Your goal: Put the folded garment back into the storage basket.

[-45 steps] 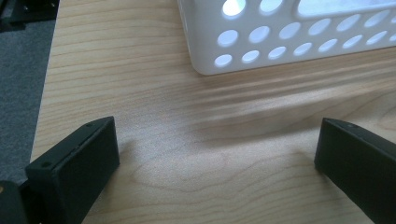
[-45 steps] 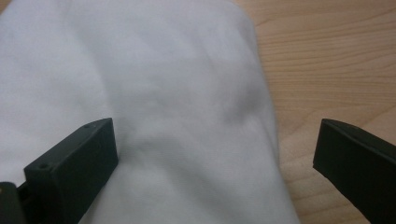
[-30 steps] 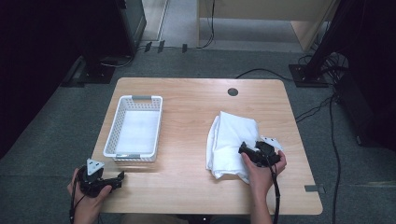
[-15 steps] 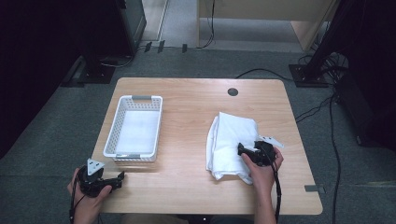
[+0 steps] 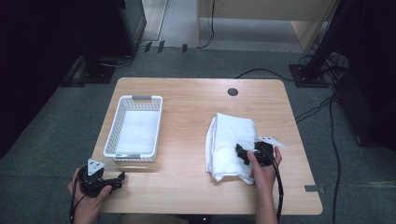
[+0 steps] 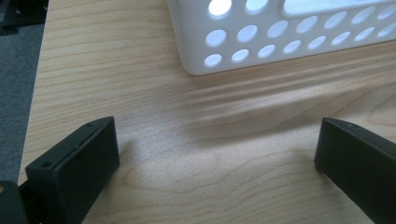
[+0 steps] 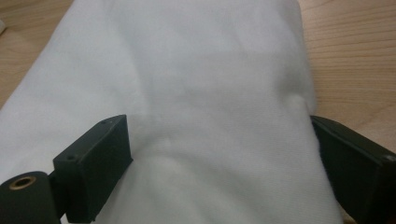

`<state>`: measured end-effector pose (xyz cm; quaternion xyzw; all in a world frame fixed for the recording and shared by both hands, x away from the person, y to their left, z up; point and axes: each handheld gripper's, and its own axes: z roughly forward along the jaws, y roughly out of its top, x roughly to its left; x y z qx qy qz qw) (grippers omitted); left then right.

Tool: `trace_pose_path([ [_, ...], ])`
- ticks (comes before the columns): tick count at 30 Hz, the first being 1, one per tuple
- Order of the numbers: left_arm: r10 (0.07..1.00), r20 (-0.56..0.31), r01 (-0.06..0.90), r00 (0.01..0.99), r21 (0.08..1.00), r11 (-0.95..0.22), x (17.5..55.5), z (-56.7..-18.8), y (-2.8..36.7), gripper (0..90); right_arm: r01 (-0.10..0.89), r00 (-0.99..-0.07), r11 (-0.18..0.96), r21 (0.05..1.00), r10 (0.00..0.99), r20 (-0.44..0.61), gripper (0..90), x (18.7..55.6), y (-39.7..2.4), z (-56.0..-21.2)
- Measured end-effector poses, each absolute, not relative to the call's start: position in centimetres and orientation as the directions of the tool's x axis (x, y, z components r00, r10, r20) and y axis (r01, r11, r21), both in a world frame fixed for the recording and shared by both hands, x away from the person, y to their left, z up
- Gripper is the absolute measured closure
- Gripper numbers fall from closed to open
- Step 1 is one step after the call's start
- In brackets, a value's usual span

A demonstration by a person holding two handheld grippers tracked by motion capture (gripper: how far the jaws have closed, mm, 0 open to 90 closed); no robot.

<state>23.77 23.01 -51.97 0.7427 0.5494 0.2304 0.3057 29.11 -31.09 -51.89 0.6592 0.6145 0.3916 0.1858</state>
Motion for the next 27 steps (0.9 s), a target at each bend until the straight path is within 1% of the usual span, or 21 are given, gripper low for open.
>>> trace_pose_path([
  [2,0.956,0.007,0.675,0.294,0.707,-0.213,23.8,-52.0,23.0,0.0,0.666,-0.08,-0.161,0.728,0.955,0.284,6.3,29.1,-31.1,-51.9],
  [5,0.955,0.007,0.674,0.296,0.707,-0.214,23.8,-52.0,23.0,0.0,0.657,-0.102,-0.11,0.746,0.967,0.233,4.7,28.9,-30.5,-52.0],
  [7,0.955,0.007,0.674,0.295,0.707,-0.213,23.8,-52.0,23.0,0.0,0.662,-0.103,-0.103,0.742,0.969,0.226,2.4,29.0,-30.4,-52.0],
  [11,0.955,0.006,0.674,0.296,0.707,-0.214,23.8,-52.0,23.0,0.0,0.667,-0.111,-0.088,0.74,0.97,0.216,2.3,29.1,-30.3,-52.0],
  [15,0.955,0.006,0.674,0.296,0.707,-0.214,23.8,-52.0,23.0,0.0,0.677,-0.129,-0.083,0.731,0.965,0.229,3.2,29.2,-30.4,-52.1],
  [17,0.954,0.007,0.673,0.3,0.707,-0.216,23.8,-52.0,23.0,0.0,0.678,-0.126,-0.068,0.732,0.97,0.206,4.6,29.2,-30.1,-52.1],
  [18,0.953,0.008,0.673,0.302,0.707,-0.219,23.8,-52.0,23.0,0.0,0.677,-0.125,-0.065,0.733,0.972,0.201,6.6,29.2,-30.0,-52.1],
  [19,0.952,0.008,0.672,0.305,0.707,-0.221,23.8,-52.0,23.0,0.0,0.674,-0.13,-0.06,0.736,0.971,0.198,10.4,29.2,-30.0,-52.1],
  [23,0.951,0.008,0.671,0.308,0.707,-0.224,23.8,-52.0,23.0,0.0,0.661,-0.159,-0.074,0.747,0.959,0.235,27.4,28.8,-30.1,-52.0],
  [25,0.951,0.008,0.671,0.309,0.707,-0.224,23.8,-52.0,22.9,0.0,0.658,-0.152,-0.117,0.744,0.947,0.284,44.6,28.6,-30.5,-52.1],
  [26,0.951,0.009,0.671,0.31,0.706,-0.226,23.7,-52.0,22.9,0.0,0.657,-0.136,-0.138,0.741,0.945,0.297,50.8,28.5,-30.7,-52.1],
  [27,0.951,0.008,0.671,0.311,0.706,-0.225,23.7,-52.0,22.9,0.0,0.656,-0.122,-0.162,0.737,0.941,0.315,53.3,28.4,-30.9,-52.1],
])
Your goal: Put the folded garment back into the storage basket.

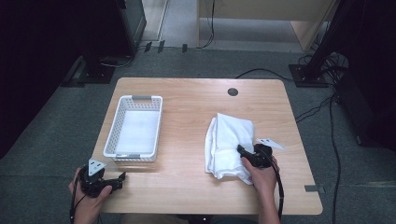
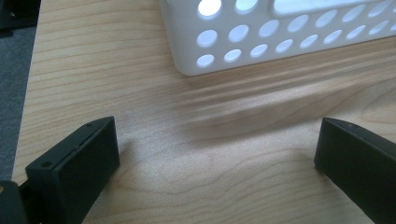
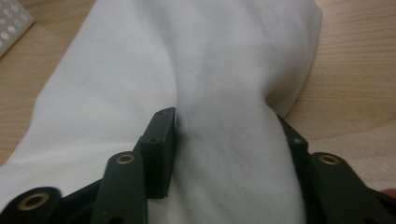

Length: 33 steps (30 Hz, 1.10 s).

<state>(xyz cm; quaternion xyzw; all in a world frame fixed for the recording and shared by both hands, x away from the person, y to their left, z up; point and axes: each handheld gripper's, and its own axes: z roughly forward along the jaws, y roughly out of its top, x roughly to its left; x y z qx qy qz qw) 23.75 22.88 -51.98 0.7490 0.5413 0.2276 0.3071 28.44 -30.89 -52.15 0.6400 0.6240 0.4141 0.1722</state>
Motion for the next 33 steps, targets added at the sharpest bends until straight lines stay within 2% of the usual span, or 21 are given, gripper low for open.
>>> trace_pose_path([
  [5,0.95,0.009,0.671,0.312,0.706,-0.227,23.8,-52.0,22.9,0.0,0.645,-0.119,-0.164,0.747,0.943,0.31,63.1,28.2,-30.6,-52.1],
  [11,0.949,0.008,0.67,0.314,0.706,-0.228,23.8,-52.0,22.9,0.0,0.63,-0.109,-0.152,0.762,0.954,0.281,67.2,28.1,-30.3,-52.0],
  [14,0.949,0.008,0.67,0.315,0.707,-0.228,23.8,-52.0,22.9,0.0,0.62,-0.111,-0.135,0.773,0.96,0.257,68.6,27.9,-30.0,-51.9],
  [26,0.948,0.007,0.669,0.319,0.707,-0.23,23.8,-52.0,22.8,0.0,0.588,-0.151,-0.22,0.779,0.916,0.373,70.1,27.7,-29.9,-50.8],
  [33,0.948,0.007,0.669,0.319,0.707,-0.23,23.8,-52.0,22.8,0.0,0.561,-0.192,-0.173,0.81,0.924,0.331,70.1,27.7,-27.8,-48.6],
])
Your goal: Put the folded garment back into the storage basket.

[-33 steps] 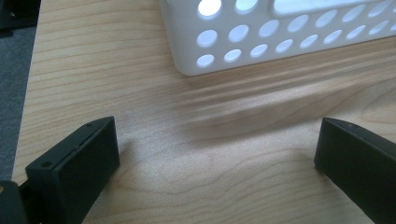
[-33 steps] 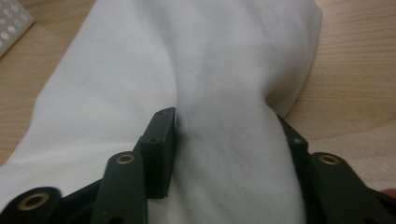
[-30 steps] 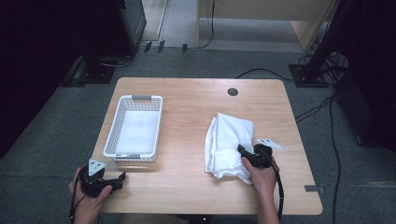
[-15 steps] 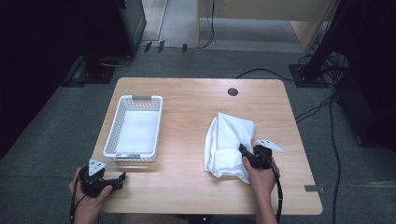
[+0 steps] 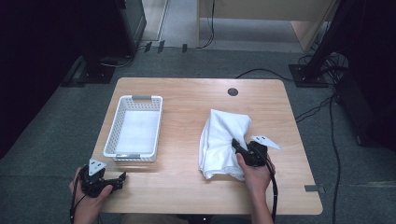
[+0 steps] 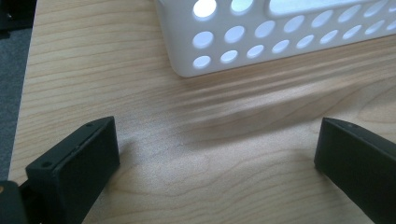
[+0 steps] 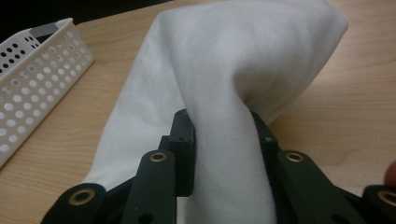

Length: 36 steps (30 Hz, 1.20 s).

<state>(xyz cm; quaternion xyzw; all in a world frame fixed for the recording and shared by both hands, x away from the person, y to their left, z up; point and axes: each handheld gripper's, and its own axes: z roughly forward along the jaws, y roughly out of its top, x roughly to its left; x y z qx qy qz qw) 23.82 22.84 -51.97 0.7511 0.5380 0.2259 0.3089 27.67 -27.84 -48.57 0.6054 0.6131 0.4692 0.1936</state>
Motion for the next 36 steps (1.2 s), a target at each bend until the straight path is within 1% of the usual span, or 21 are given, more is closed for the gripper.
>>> trace_pose_path([
  [3,0.948,0.007,0.669,0.319,0.707,-0.23,23.8,-52.0,22.8,0.0,0.549,-0.2,-0.149,0.822,0.932,0.302,70.0,27.7,-27.0,-47.7],
  [6,0.948,0.007,0.669,0.319,0.707,-0.23,23.8,-52.0,22.8,0.0,0.536,-0.218,-0.14,0.833,0.93,0.296,70.0,27.9,-26.2,-46.8],
  [12,0.948,0.007,0.669,0.319,0.707,-0.23,23.8,-52.0,22.8,0.0,0.514,-0.244,-0.151,0.844,0.918,0.313,69.9,28.2,-25.1,-45.4],
  [16,0.948,0.007,0.669,0.319,0.707,-0.231,23.8,-52.0,22.8,0.0,0.505,-0.267,-0.136,0.852,0.914,0.304,69.9,28.6,-24.0,-44.2],
  [26,0.948,0.007,0.669,0.318,0.707,-0.23,23.8,-52.0,22.8,0.0,0.493,-0.317,-0.126,0.861,0.896,0.312,69.9,28.8,-22.0,-42.2],
  [36,0.949,0.008,0.669,0.315,0.707,-0.228,23.8,-52.0,22.9,0.0,0.472,-0.357,-0.104,0.875,0.885,0.298,69.9,29.4,-19.9,-40.5],
])
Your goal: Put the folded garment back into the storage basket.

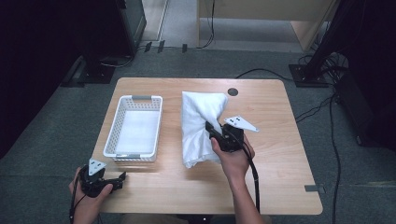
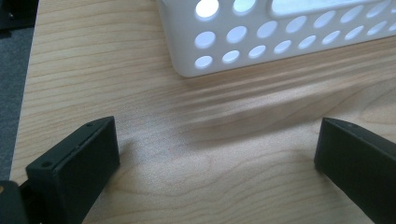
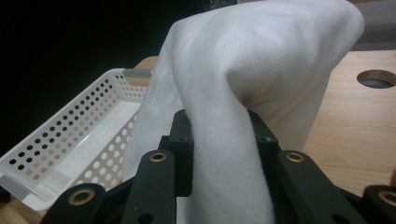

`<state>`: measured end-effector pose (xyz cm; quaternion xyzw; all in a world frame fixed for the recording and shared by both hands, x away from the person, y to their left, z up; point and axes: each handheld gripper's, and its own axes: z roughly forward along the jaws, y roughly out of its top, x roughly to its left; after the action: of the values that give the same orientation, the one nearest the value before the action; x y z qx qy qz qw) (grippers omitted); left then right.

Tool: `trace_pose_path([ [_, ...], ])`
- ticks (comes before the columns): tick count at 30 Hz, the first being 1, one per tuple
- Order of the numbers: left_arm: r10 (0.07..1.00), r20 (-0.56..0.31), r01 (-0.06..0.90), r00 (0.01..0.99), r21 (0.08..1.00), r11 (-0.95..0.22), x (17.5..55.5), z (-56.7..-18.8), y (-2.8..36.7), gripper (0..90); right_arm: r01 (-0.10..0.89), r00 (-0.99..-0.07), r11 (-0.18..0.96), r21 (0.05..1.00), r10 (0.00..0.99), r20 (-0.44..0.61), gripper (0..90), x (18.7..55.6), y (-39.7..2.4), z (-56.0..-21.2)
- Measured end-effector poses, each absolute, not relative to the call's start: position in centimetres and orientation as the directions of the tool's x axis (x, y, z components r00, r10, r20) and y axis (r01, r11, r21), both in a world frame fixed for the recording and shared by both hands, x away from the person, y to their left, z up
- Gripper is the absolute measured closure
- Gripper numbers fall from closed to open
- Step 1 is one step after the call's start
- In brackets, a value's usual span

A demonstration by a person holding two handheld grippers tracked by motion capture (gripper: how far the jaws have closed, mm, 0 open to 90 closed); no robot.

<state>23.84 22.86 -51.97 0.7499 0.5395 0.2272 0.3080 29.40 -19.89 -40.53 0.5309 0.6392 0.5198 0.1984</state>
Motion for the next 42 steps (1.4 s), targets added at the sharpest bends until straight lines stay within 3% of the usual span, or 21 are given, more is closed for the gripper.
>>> trace_pose_path([
  [42,0.95,0.005,0.669,0.313,0.708,-0.225,23.9,-52.0,22.8,0.0,0.465,-0.495,-0.07,0.882,0.806,0.325,69.9,32.9,-10.1,-36.0],
])
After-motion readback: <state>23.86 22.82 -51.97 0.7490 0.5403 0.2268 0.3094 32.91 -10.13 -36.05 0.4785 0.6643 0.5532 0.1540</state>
